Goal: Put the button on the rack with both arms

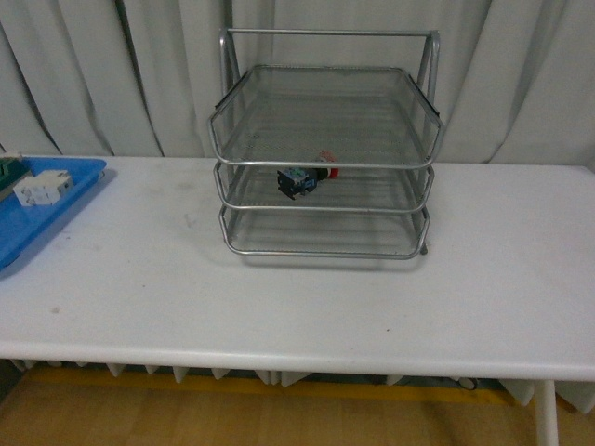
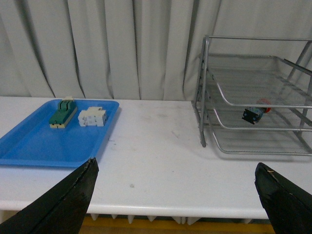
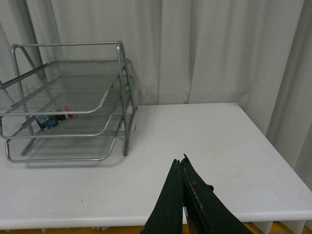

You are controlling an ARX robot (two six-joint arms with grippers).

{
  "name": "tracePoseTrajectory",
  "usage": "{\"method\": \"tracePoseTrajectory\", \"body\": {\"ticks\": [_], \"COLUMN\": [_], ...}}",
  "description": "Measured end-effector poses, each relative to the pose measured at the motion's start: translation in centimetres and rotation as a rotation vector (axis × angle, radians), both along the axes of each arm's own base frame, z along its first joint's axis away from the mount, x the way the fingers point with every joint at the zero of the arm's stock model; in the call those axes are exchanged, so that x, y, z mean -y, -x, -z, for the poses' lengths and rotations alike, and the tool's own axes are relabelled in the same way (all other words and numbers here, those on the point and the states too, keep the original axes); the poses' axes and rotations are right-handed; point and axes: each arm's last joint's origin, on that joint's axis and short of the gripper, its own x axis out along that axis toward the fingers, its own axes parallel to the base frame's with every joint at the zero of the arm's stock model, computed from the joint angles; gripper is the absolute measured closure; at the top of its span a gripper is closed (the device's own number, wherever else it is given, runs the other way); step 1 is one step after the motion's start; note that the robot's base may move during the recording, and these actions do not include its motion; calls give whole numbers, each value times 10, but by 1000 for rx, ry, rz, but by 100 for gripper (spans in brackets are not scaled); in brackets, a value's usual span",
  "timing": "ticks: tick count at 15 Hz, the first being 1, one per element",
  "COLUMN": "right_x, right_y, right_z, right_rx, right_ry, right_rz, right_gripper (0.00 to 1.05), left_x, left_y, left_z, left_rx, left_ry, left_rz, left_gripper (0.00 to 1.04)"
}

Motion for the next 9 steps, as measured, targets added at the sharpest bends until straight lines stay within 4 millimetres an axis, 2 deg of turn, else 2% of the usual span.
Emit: {"method": "tracePoseTrajectory", "body": {"ticks": [3,5,6,9], "right_x": [0,0,0,0], "right_y": [3,12,14,14], "right_z": [1,5,1,3], "right_rx": [-4,-32,11,-8], "right_ry": [0,0,0,0], "right_rz": [0,-2,-3,-3], "right_gripper": [103,103,103,103], "left_x": [0,0,0,0], "left_y": [0,0,0,0], "left_z": [0,0,0,0], "left_rx": [0,0,0,0], "left_ry": [0,0,0,0], "left_rz": [0,-1,0,-1], "left_gripper": [7,7,7,7]}}
